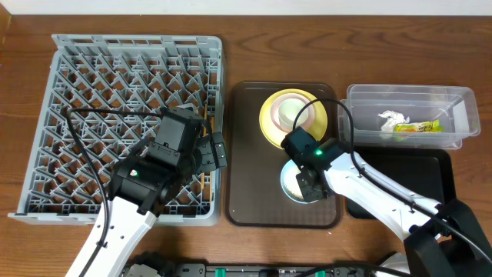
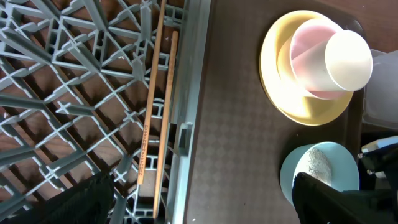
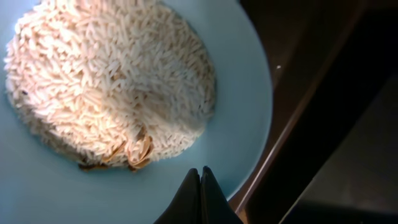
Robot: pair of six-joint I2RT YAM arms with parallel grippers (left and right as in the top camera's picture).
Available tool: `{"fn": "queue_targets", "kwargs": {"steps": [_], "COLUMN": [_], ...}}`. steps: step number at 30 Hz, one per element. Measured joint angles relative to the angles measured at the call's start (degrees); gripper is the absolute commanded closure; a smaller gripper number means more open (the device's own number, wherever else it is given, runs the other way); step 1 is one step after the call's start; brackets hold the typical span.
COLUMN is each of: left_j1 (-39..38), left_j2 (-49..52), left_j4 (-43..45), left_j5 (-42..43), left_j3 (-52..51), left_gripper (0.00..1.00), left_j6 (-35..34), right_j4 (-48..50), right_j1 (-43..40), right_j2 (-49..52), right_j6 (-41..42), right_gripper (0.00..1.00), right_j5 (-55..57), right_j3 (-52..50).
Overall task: Sort waste into correct bins and load items into the dishwasher
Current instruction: 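Move the right gripper to the light-blue rice bowl and grip its rim, then lift the blue bowl with the right gripper over the black tray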
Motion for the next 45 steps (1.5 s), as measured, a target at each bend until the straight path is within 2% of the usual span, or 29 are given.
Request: {"fn": "queue_targets", "kwargs": {"steps": [5, 11, 13, 20, 25, 28, 31, 41, 45], "left_j1": [0.00, 0.00, 0.00, 0.00, 0.00, 0.00, 0.00, 0.00, 0.00], "left_j2": [-0.02, 0.00, -0.02, -0.02, -0.02, 0.00, -0.02, 0.00, -0.02], "left_j4": [0.00, 0.02, 0.00, 0.02, 0.00, 0.00, 0.02, 0.00, 0.00], "left_j5": [0.00, 0.00, 0.00, 0.00, 0.00, 0.00, 0.00, 0.00, 0.00], "left_j3": [0.00, 0.00, 0.00, 0.00, 0.00, 0.00, 0.00, 0.00, 0.00], "left_gripper": [0.08, 0.08, 0.07, 0.08, 0.08, 0.08, 0.08, 0.08, 0.07], "left_j6": [0.00, 0.00, 0.00, 0.00, 0.00, 0.00, 0.00, 0.00, 0.00], "right_j4": [0.24, -0.44, -0.11, 1.42, 8.28, 11.28, 11.80, 12.15, 12.52], "right_j1": [0.00, 0.59, 1.33, 5.90, 9.25, 9.99, 10.03, 10.03, 10.03], "right_j2": [0.07, 0.11, 0.09, 0.11, 0.13, 0.13, 0.13, 0.13, 0.13], "right_j6": [-0.09, -2.54, -3.02, -3.61, -3.58, -3.48, -3.41, -3.10, -3.06], "right_gripper": [0.97, 0.68, 0.63, 0.61, 0.63, 0.69, 0.77, 0.82, 0.98], "right_j5": [0.28, -6.16, -8.57, -12.59, -13.09, -13.25, -12.94, -11.63, -10.99], "right_j3": [1.81, 10.86, 11.93, 8.96, 2.01, -0.92, -1.62, -3.23, -3.65]}}
